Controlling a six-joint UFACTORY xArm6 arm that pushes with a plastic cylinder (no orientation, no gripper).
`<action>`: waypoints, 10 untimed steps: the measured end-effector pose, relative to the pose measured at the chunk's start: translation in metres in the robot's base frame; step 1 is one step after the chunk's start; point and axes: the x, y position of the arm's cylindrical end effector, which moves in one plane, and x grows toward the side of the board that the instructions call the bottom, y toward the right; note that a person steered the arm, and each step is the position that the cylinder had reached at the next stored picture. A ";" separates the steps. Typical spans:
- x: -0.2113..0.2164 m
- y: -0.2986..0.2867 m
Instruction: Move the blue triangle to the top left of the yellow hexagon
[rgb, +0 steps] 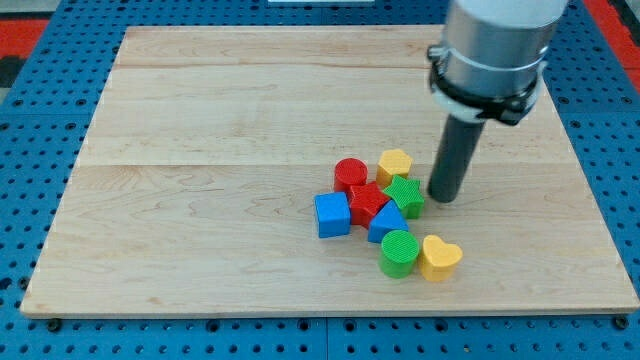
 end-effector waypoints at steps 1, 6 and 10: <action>0.012 0.077; 0.061 -0.075; 0.034 -0.085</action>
